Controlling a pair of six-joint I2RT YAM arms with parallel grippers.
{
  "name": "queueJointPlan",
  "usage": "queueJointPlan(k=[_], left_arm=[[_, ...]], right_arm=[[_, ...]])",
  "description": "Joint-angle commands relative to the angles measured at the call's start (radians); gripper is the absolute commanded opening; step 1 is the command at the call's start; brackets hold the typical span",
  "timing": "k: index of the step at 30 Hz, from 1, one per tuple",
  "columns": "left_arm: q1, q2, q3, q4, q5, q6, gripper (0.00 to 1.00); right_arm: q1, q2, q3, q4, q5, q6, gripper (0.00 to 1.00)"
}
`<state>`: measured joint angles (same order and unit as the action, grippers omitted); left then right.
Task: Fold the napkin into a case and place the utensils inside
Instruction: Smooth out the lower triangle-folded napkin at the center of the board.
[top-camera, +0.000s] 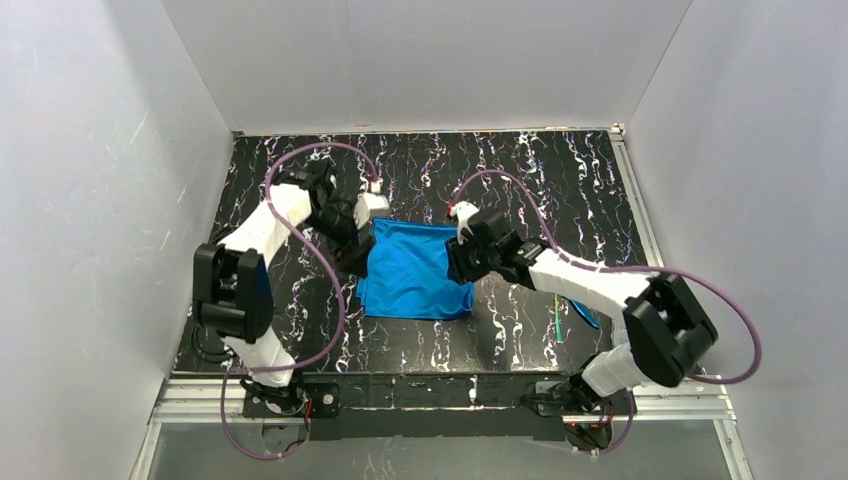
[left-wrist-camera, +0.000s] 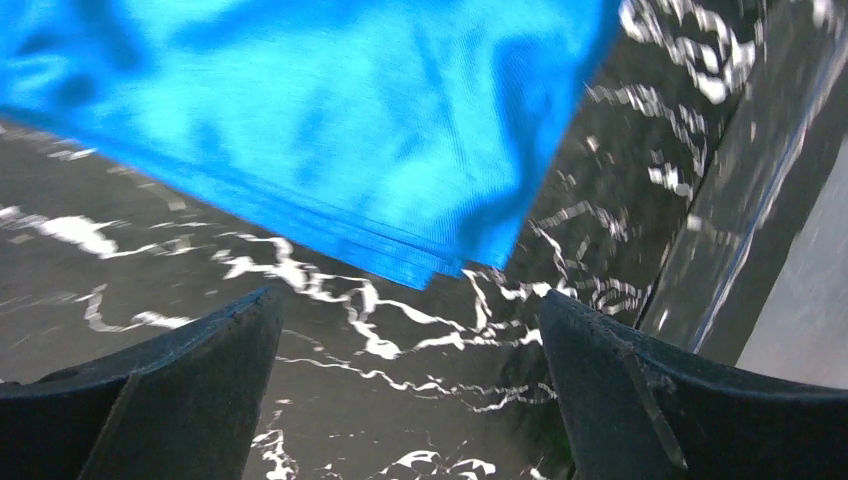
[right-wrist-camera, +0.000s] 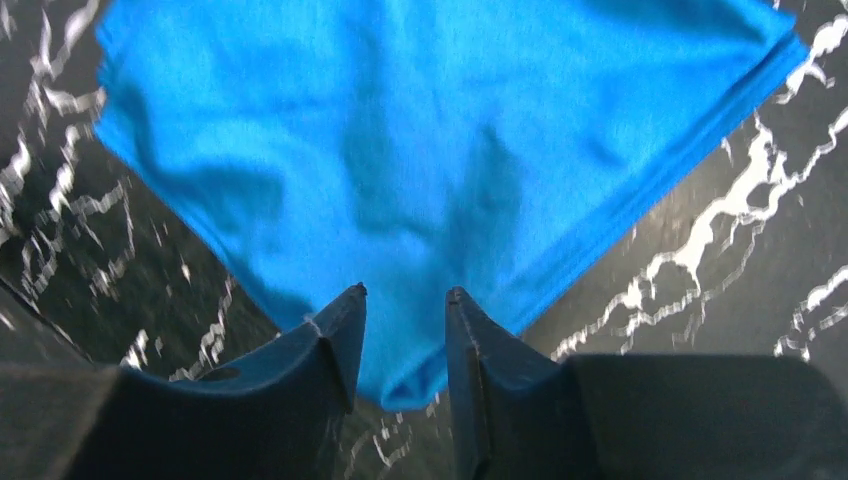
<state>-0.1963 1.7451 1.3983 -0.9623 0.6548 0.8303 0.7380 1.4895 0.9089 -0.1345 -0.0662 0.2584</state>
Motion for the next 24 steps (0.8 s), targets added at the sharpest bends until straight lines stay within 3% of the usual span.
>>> queueJointPlan(k=[1, 5, 11, 16, 20, 24], left_arm=[[-0.073, -0.168, -0.176, -0.071, 0.019, 0.406, 0.98], [-0.136, -0.227, -0.315, 0.015, -0.032, 0.497, 0.99], [-0.244, -0.282, -0.507, 0.248, -0.165, 0.569, 0.99], [-0.251, -0.192, -0.457, 0.291, -0.214, 0.532, 0.98], [-0.250, -0.157, -0.473, 0.340, -0.232, 0.531, 0.97], [-0.250, -0.117, -0.485, 0.373, -0.263, 0.540, 0.89]], right_arm=[[0.043, -0.174, -0.085, -0.023, 0.024, -0.212, 0.50], [0.060, -0.280, -0.132, -0.010, 0.059, -0.353, 0.65], [0.059, -0.276, -0.113, -0.017, 0.020, -0.451, 0.68], [0.062, -0.319, -0.134, -0.040, -0.085, -0.604, 0.68], [0.063, -0.375, -0.183, -0.038, -0.080, -0.699, 0.70], [0.063, -0.374, -0.208, -0.059, -0.085, -0.737, 0.70]])
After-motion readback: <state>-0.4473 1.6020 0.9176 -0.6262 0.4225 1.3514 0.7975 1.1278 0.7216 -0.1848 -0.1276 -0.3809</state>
